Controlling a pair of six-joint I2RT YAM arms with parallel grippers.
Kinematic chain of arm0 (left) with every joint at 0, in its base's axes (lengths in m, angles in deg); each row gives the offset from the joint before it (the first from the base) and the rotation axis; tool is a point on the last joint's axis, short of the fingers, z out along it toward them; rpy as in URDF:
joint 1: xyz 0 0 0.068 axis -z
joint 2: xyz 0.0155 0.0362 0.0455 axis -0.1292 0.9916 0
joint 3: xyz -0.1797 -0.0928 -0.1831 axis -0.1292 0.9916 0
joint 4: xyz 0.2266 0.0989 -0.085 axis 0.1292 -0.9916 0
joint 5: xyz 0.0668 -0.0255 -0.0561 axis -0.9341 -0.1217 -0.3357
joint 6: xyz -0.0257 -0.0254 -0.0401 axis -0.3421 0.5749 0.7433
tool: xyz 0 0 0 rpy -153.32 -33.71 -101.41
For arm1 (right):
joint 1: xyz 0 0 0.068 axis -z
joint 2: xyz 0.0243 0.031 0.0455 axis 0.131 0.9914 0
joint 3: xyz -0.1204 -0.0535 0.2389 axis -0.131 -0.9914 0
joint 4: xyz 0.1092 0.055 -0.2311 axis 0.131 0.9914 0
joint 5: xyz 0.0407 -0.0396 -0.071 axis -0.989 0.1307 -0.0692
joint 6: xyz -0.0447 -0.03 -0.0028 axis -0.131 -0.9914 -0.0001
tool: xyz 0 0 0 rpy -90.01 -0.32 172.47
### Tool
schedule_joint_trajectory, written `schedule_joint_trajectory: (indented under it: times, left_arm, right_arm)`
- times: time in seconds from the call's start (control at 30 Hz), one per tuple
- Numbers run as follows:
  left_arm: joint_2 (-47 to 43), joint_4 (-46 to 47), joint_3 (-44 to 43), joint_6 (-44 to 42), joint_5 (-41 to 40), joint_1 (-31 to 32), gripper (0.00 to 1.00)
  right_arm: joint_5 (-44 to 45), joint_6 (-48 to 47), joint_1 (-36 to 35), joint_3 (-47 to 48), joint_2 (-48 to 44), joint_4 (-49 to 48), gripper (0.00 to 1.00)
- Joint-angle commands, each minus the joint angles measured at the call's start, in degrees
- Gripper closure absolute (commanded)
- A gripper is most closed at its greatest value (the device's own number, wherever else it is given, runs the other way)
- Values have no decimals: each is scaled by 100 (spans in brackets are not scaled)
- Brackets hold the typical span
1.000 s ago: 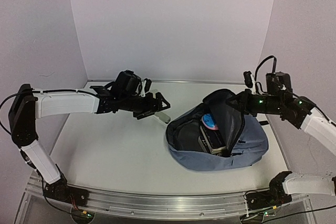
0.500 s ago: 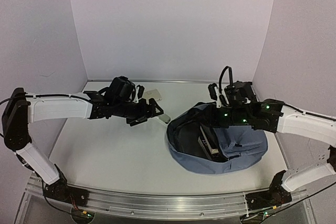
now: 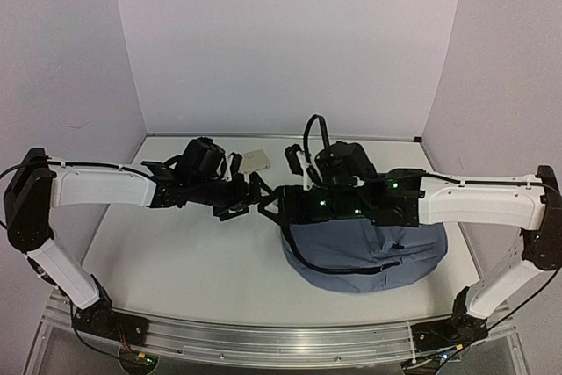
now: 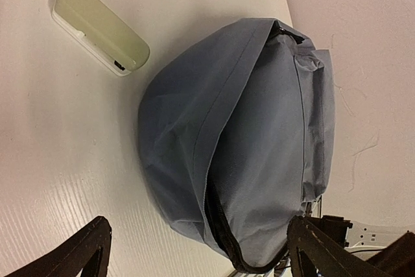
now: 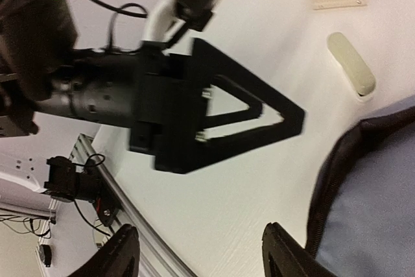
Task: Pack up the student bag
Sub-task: Zip the student bag at the center of the board.
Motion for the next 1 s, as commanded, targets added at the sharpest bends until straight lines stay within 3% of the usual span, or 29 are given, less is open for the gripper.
schedule_joint_trajectory:
  times: [0.0, 0.1, 0.47, 0.7, 0.77, 0.87, 0.97]
  left_arm:
    - [200, 567, -5, 165, 301, 172, 6]
    - [473, 680, -93, 233, 475, 343, 6]
    - [1149, 850, -348, 664, 642, 776, 12]
    - [1536, 1447, -441, 855, 944, 889, 47]
    - [1609, 1499, -474, 901, 953, 889, 63]
    - [1611, 1605, -422, 991, 848, 888, 84]
    - [1453, 1407, -388, 919, 569, 843, 97]
  right_arm:
    - [157, -221, -33, 340, -186, -186, 27]
    - [634, -354, -6, 416, -401, 168, 19]
    - [1152, -251, 600, -72, -991, 816, 14]
    - [1123, -275, 871, -288, -1288, 916, 14]
    - [1114, -345, 875, -277, -1335, 989, 14]
    - [981, -507, 874, -235, -1343, 1138, 15]
    - [568, -703, 866, -185, -1297, 1265, 20]
